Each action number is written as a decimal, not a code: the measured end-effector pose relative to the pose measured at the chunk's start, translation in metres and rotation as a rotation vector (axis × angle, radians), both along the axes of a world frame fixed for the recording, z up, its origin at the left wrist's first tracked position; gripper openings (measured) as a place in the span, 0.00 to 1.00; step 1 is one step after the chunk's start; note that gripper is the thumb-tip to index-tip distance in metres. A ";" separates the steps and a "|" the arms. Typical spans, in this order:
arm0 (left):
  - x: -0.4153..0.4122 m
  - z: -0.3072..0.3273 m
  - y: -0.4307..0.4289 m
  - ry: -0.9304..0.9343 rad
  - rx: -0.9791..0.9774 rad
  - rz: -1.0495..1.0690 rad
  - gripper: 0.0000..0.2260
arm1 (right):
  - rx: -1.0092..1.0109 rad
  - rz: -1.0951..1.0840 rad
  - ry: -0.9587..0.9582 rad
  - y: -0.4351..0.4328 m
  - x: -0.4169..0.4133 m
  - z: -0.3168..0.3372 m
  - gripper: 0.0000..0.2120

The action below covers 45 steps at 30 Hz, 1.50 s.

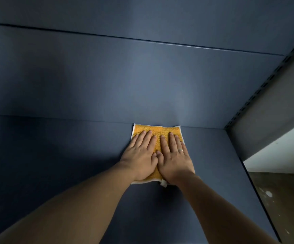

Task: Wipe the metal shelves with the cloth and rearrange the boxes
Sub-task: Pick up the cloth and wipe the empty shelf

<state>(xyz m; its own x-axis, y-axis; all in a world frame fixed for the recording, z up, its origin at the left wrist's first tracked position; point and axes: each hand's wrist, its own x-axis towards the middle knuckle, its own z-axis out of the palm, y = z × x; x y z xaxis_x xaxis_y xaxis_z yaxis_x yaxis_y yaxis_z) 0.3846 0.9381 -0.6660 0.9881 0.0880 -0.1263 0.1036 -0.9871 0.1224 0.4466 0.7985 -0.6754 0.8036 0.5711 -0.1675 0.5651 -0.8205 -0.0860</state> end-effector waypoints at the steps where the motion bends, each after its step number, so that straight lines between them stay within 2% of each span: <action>1: 0.007 0.000 0.003 -0.001 0.004 -0.002 0.29 | -0.002 -0.002 -0.005 0.003 0.007 0.000 0.43; 3: 0.020 -0.002 0.010 0.002 0.004 -0.007 0.29 | -0.008 -0.012 -0.008 0.009 0.018 -0.001 0.41; 6: 0.029 -0.002 0.018 0.000 0.001 -0.018 0.29 | -0.031 -0.022 -0.011 0.016 0.029 -0.002 0.33; 12: 0.021 -0.004 0.033 -0.014 0.016 -0.012 0.27 | -0.051 -0.056 -0.002 0.038 0.020 0.004 0.31; 19: -0.010 -0.003 0.082 0.011 0.059 0.054 0.27 | -0.011 0.036 0.013 0.086 -0.007 0.004 0.32; 26: -0.031 -0.002 0.062 -0.007 0.074 0.093 0.28 | 0.010 0.047 -0.005 0.071 -0.028 0.000 0.30; 31: -0.072 -0.002 0.038 0.005 0.069 0.081 0.29 | -0.007 0.036 0.002 0.045 -0.074 0.003 0.38; 36: -0.120 -0.003 0.012 0.038 0.063 0.050 0.35 | -0.007 0.021 0.022 0.016 -0.126 0.008 0.35; 39: -0.146 0.000 -0.002 0.054 0.060 0.021 0.35 | -0.021 0.020 0.030 0.000 -0.154 0.011 0.32; 45: -0.175 0.004 -0.012 0.052 0.073 -0.015 0.35 | -0.059 0.003 0.026 -0.011 -0.185 0.015 0.33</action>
